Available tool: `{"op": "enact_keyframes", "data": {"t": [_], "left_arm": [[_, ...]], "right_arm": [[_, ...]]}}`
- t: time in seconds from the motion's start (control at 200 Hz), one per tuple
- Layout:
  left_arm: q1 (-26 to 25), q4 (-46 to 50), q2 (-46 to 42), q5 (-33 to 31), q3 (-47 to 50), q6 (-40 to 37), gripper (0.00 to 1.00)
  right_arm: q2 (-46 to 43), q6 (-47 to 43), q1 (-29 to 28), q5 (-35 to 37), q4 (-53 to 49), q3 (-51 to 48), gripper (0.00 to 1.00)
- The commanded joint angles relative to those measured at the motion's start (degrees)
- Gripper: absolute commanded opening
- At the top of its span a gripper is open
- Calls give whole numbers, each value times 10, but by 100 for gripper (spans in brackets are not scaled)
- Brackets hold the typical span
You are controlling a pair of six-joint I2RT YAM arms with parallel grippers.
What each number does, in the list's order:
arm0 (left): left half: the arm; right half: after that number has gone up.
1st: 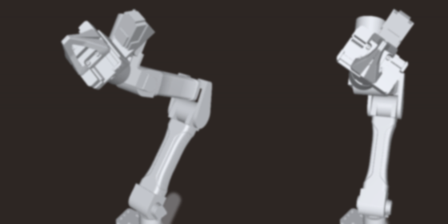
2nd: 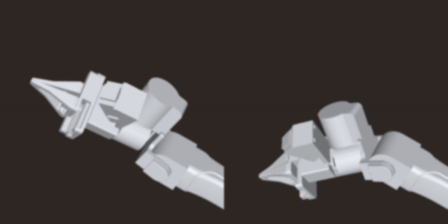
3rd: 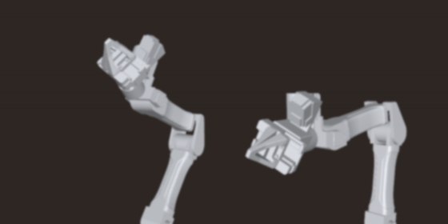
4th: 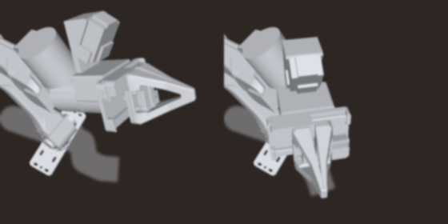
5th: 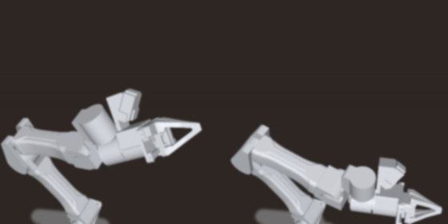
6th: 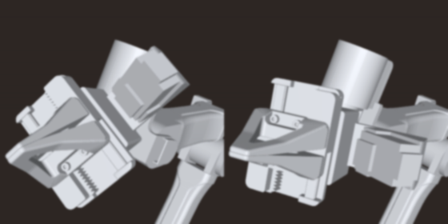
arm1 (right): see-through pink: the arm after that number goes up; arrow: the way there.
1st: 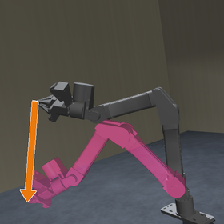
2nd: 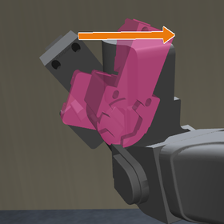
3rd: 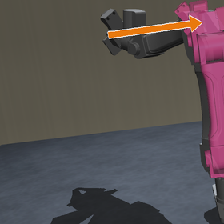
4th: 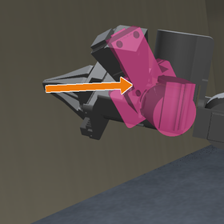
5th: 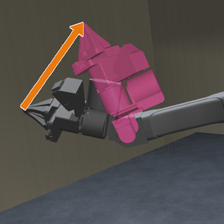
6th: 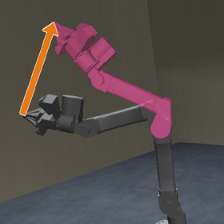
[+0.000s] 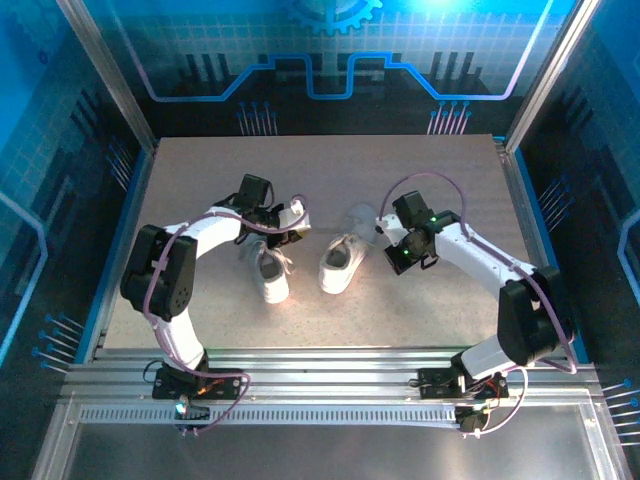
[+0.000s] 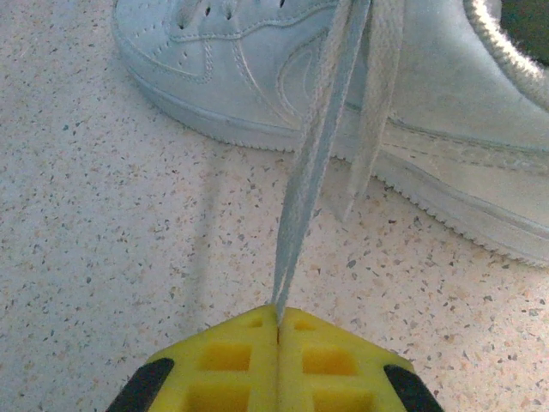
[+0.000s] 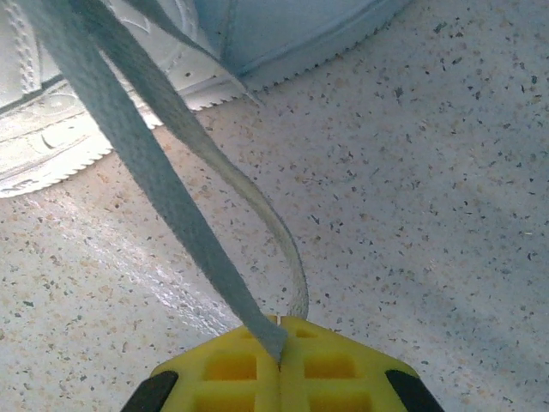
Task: Tie the shoes
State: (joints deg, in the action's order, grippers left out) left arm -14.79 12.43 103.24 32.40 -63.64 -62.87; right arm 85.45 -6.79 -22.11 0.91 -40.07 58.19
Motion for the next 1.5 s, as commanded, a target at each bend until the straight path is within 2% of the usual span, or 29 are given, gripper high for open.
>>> {"op": "enact_keyframes", "data": {"t": [0.0, 0.275, 0.4, 0.41, 0.415, 0.44, 0.46, 0.505, 0.545, 0.645, 0.72, 0.825, 0.97, 1.106, 1.286, 1.496], "left_arm": [[13, -4, -16, -7, 17, 4, 0], [13, -20, -18, -13, 33, 10, 0], [13, -22, -25, -3, 29, 17, 0], [13, -21, -26, -1, 27, 18, 1], [12, -20, -27, 0, 27, 18, 4], [11, -19, -32, 5, 24, 20, 20], [9, -22, -37, 6, 24, 22, 27], [5, -36, -50, 4, 29, 29, 35], [1, -49, -64, 1, 35, 35, 40], [-5, -59, -93, -7, 41, 53, 46], [-15, -67, -114, -17, 55, 62, 46], [-50, -43, -124, -55, 65, 61, 39], [-95, -29, -125, -104, 92, 73, 33], [-133, -31, -127, -111, 110, 90, 30], [-172, -64, -140, -108, 122, 123, 27], [-182, -82, -146, -103, 122, 138, 27]], "right_arm": [[9, 11, 13, -11, -35, 17, 0], [13, 26, 27, -29, -33, 3, 0], [6, 21, 28, -69, -26, 10, 0], [6, 21, 28, -73, -26, 12, 4], [5, 21, 28, -74, -26, 13, 7], [3, 22, 29, -83, -27, 19, 27], [2, 26, 31, -89, -29, 25, 44], [1, 33, 36, -97, -35, 40, 57], [0, 37, 43, -107, -43, 55, 62], [-2, 47, 63, -132, -51, 83, 67], [5, 59, 73, -134, -46, 99, 67], [42, 82, 77, -137, -31, 118, 64], [125, 105, 63, -150, -9, 152, 51], [201, 104, 43, -149, -8, 197, 39], [254, 95, 16, -161, -12, 256, 36], [264, 85, 7, -170, -21, 295, 35]]}}
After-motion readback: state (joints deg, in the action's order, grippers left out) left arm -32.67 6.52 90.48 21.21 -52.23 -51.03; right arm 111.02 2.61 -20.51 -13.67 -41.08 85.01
